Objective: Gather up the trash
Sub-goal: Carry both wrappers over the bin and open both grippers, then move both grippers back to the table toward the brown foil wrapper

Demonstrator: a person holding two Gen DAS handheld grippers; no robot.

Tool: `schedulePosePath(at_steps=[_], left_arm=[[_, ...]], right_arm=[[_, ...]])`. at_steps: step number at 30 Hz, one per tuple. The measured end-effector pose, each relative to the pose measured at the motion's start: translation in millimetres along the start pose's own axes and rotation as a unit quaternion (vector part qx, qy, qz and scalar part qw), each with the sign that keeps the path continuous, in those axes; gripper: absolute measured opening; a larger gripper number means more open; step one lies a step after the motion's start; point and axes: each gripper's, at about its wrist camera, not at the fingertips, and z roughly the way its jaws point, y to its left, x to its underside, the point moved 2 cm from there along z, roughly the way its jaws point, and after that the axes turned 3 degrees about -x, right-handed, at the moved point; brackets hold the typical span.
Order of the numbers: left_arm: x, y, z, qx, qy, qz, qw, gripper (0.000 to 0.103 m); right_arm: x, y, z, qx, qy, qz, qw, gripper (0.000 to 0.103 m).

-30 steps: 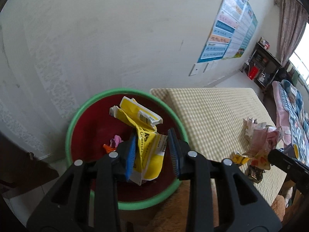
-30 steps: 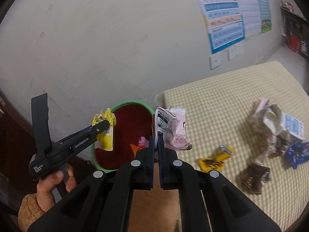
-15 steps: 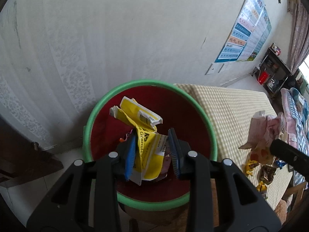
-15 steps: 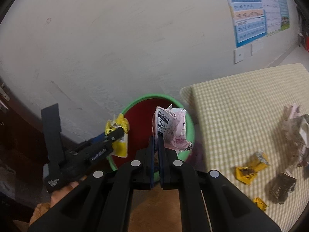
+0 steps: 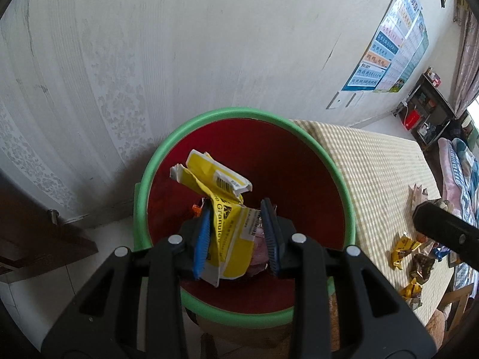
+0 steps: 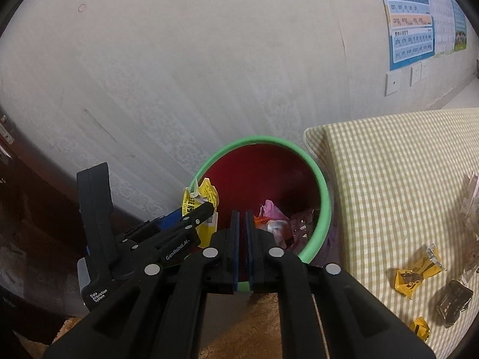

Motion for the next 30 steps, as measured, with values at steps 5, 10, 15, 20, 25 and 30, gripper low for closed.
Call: schedulePosePath(at_steps=[5,10,15,20,25,30], left_arm=[[0,0,6,-0.002,0.004,0.0,1.0,0.052],[-1,-2,5,-0.013,-0.004,0.002,0.9999,0.071],[-2,-8,2,-0.019,-0.008,0.009,0.9997,0.071],[-3,-26,-5,-0.016,-0.014,0.027,0.9994,0.071],[-2,-52,-14,0.003,-0.022,0.043,0.9988,0.071],[7,-89,-14,0.033,-0.007,0.068,0.9971,0.071]], right_arm=[[3,-8,-6,0.016,-0.008,0.009,1.0,0.01],[12,-20,-13,0.044,-0.015,0.018,0.999,0.038],[21,-33,-28,0.056,-0.022,0.03,0.998,0.043],[34,-50,-50,0.081,-0.029,0.036,0.996,0.045],[61,-85,-80,0.108,-0.034,0.075,0.991,0.045],[99,-134,-120,0.155,-0.048,0.135,0.977,0.046]])
